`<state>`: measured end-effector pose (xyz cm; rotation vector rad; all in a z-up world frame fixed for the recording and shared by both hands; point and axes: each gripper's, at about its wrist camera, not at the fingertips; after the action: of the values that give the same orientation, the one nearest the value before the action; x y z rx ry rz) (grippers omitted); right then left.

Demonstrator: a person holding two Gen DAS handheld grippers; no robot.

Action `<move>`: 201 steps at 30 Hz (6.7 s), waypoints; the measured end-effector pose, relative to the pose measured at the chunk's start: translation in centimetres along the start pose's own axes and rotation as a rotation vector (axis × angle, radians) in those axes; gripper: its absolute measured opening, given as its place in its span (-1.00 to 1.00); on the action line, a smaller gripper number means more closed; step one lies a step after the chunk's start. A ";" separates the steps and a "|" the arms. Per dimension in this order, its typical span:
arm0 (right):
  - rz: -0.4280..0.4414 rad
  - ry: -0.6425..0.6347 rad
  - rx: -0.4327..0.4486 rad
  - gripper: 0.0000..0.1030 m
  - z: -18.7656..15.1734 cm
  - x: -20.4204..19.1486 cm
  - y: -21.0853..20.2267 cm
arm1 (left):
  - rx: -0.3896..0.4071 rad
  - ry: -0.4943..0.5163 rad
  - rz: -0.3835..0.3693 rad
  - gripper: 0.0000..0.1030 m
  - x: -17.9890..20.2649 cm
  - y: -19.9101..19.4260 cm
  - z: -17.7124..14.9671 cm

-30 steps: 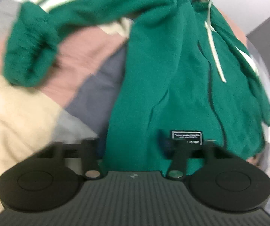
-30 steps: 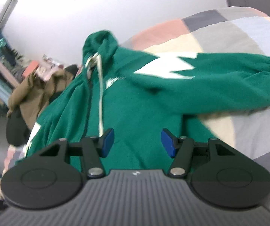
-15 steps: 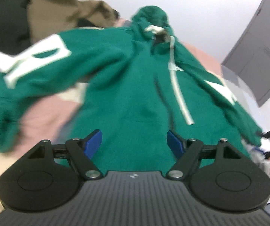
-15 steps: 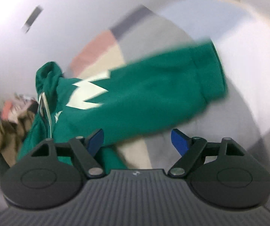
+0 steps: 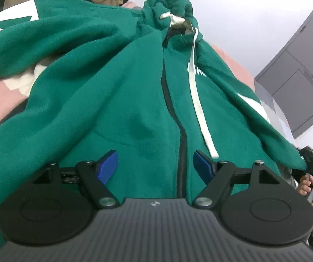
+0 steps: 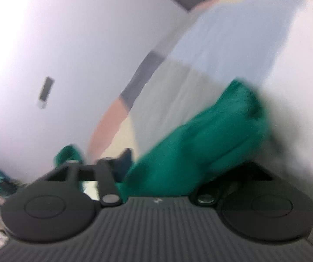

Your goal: Fold large clothes

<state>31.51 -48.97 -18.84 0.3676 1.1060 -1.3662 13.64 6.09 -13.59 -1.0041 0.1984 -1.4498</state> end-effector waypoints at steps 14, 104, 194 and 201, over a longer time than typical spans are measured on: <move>-0.252 -0.261 0.349 -0.78 16.0 -0.6 3.1 | 0.069 0.120 0.033 0.55 0.9 3.4 1.2; 0.194 -0.991 -0.427 0.42 -27.4 -23.5 -9.4 | 0.013 0.229 -0.138 0.37 -2.7 -2.9 0.9; 0.106 -0.869 -0.385 0.17 -27.6 -23.7 -2.2 | 0.389 -0.044 0.883 -0.34 -24.9 -13.1 35.0; 0.107 -0.843 -0.374 0.15 -26.7 -23.7 -3.8 | 0.463 0.073 0.690 -0.34 -12.4 -18.3 35.3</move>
<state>21.24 -15.35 -11.55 -0.3980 0.5896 -1.0208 21.62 36.09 14.26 -0.4319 0.2208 -0.8376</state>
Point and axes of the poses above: each gripper's, at about its wrist camera, not at the fingertips, and y roughly the way its jaws point, x to its right, z to its top
